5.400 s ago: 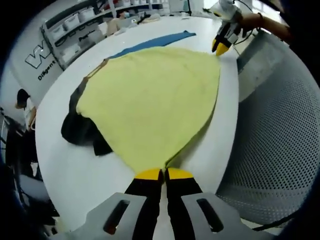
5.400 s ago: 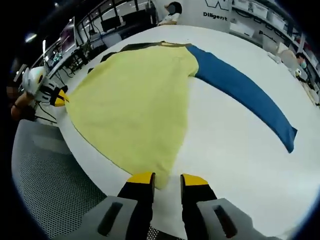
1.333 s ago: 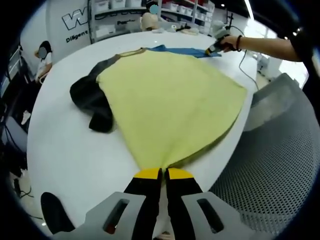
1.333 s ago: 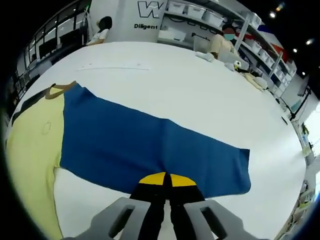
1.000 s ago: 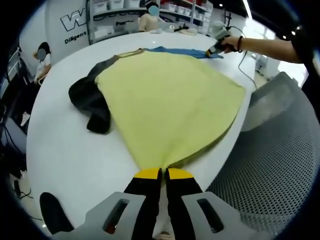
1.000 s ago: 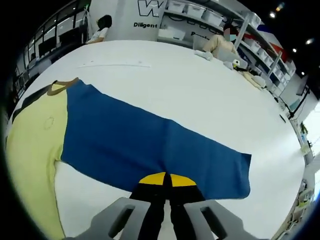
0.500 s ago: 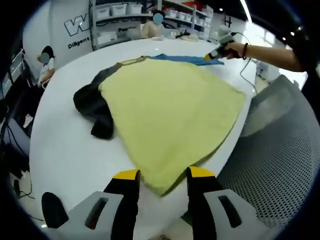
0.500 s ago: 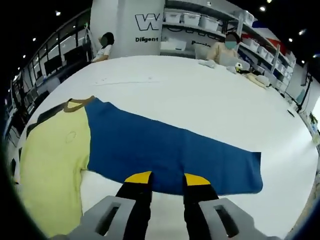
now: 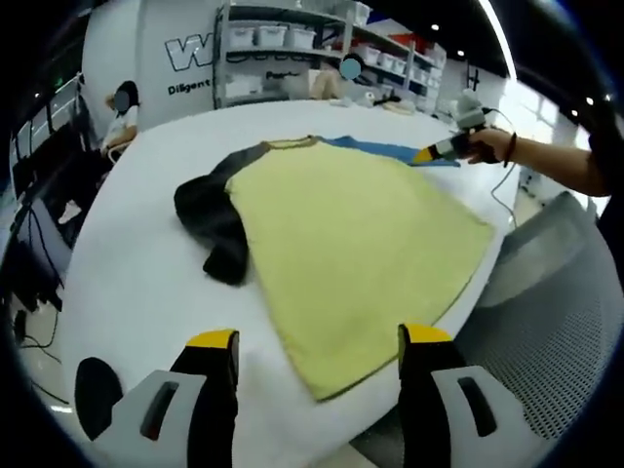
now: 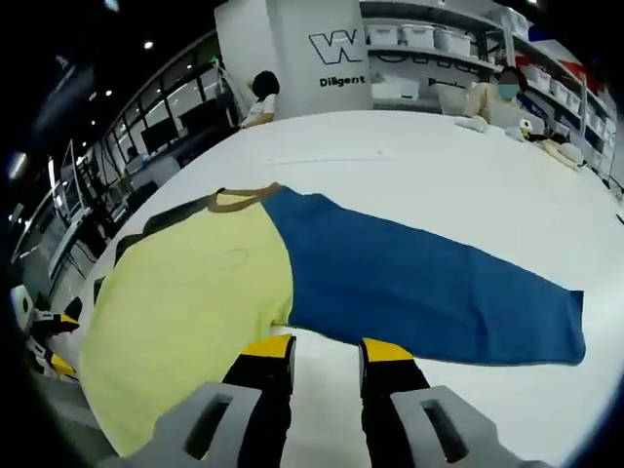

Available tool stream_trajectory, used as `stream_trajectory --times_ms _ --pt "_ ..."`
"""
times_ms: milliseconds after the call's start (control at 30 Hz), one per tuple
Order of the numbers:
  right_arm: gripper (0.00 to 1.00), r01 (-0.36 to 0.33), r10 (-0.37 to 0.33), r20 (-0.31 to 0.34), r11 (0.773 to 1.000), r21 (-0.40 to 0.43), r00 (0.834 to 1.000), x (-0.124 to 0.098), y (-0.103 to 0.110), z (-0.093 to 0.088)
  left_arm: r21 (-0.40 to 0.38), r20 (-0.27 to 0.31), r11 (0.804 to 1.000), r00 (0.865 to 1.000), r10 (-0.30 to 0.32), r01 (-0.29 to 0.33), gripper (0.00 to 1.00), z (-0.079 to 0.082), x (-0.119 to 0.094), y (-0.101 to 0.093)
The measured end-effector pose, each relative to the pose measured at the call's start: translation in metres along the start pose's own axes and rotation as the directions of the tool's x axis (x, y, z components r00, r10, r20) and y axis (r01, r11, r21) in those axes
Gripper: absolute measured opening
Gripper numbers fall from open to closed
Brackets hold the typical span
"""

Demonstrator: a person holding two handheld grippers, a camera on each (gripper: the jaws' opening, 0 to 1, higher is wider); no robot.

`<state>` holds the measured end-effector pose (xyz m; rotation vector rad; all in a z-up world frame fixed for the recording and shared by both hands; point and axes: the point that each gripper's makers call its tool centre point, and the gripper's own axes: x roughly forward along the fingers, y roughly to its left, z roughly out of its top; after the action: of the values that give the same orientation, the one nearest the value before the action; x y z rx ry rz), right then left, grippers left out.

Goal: Fold the garment on the visible template until the final outline fits inside the template.

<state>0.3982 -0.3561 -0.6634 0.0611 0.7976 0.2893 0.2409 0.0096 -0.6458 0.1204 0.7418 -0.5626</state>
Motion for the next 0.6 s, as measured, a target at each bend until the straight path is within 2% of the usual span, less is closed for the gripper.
stream_trajectory --times_ms 267,467,600 --pt "0.19 -0.061 0.061 -0.019 0.997 -0.042 0.998 0.009 0.02 -0.001 -0.067 0.042 0.998 0.999 0.019 -0.016 0.66 0.006 -0.002 0.008" --pt "0.13 -0.067 0.065 -0.027 0.996 -0.054 0.997 0.019 0.02 -0.001 -0.082 0.047 0.996 0.999 0.026 -0.022 0.64 0.007 -0.002 0.011" --pt "0.06 -0.076 0.074 -0.038 0.995 -0.068 0.997 0.022 0.024 -0.003 -0.114 0.051 0.993 0.998 0.043 -0.037 0.61 0.009 0.0 0.024"
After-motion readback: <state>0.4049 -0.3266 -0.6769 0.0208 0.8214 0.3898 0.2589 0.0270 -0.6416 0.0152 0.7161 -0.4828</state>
